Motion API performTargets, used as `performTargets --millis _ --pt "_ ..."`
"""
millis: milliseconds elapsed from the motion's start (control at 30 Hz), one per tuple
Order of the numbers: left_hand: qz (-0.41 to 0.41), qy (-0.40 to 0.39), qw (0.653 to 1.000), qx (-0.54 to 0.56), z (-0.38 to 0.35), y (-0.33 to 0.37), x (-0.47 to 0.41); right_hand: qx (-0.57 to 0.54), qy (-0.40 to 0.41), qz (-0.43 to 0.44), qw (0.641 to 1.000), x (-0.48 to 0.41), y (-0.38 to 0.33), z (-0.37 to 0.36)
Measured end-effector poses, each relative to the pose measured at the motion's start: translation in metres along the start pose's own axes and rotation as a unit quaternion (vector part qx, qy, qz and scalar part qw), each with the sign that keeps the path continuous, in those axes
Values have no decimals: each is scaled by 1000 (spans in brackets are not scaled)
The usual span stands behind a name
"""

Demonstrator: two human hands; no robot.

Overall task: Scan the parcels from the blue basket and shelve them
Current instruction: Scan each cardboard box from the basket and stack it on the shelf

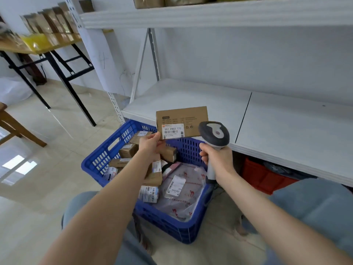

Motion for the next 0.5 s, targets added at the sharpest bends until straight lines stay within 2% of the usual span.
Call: performTargets --millis 233,500 --pt "-110 -58 991 45 -6 104 51 -40 32 146 988 -4 -122 10" --pt "-187 -108 974 65 -25 204 107 -38 24 236 971 19 -225 16"
Point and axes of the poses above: each hand's wrist, its own x-axis away from the middle knuckle, its own z-axis out of the back of the hand, y = z × x, the point moved 6 cm from there along -x, towards the middle knuckle, and after that the axes turned 13 degrees about -x, right-handed, at the moved point
